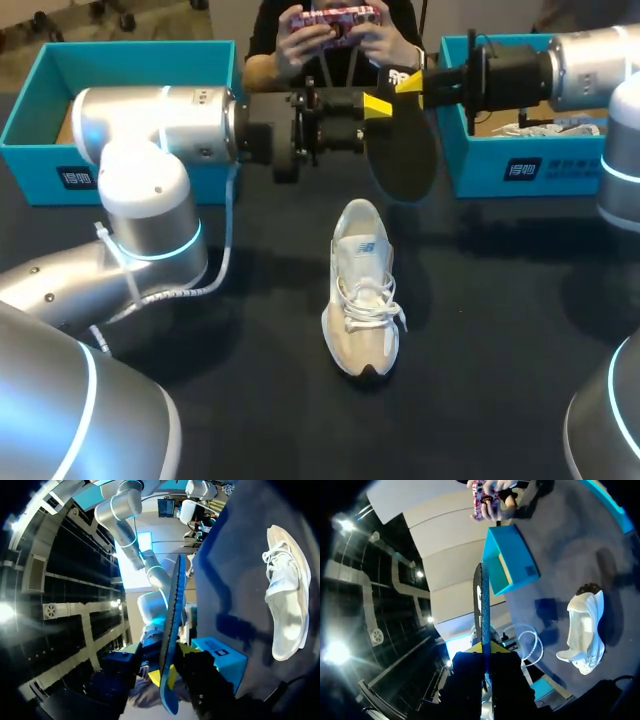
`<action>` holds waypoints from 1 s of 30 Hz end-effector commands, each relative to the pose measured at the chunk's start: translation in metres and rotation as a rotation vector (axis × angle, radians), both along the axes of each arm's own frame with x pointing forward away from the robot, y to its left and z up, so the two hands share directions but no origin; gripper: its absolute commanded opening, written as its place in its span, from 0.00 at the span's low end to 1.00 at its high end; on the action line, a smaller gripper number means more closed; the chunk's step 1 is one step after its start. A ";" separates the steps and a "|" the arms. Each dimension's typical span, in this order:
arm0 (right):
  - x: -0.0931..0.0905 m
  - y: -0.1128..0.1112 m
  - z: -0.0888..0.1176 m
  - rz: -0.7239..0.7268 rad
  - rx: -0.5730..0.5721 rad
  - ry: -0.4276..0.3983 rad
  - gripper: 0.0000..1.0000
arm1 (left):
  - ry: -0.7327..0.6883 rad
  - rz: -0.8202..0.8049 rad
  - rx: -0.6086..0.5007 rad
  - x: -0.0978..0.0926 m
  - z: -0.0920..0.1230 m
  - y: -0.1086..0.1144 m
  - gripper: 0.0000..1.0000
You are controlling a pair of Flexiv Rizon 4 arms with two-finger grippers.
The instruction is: Take the shoe out of the shoebox, open the shoe tongue, remove and reinsert the insole, then place the shoe into the shoebox
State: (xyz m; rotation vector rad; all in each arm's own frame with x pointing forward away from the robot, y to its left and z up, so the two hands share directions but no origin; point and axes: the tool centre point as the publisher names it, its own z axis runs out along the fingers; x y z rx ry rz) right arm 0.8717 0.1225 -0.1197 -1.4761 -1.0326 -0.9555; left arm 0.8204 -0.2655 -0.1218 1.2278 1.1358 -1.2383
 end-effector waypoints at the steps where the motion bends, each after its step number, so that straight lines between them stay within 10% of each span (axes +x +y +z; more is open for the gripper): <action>1: -0.004 0.004 0.000 -0.011 -0.004 -0.002 0.00 | 0.000 -0.008 -0.005 0.003 -0.002 -0.008 0.00; 9: -0.018 0.005 -0.002 -0.028 -0.016 -0.055 0.07 | 0.015 -0.024 -0.007 0.003 -0.005 -0.009 0.00; 11: -0.021 0.003 -0.002 -0.016 -0.020 -0.097 1.00 | 0.018 -0.029 -0.007 0.002 -0.004 -0.007 0.00; 30: -0.065 -0.035 -0.001 0.090 -0.046 -0.421 1.00 | 0.070 -0.052 -0.004 -0.010 0.008 0.018 0.00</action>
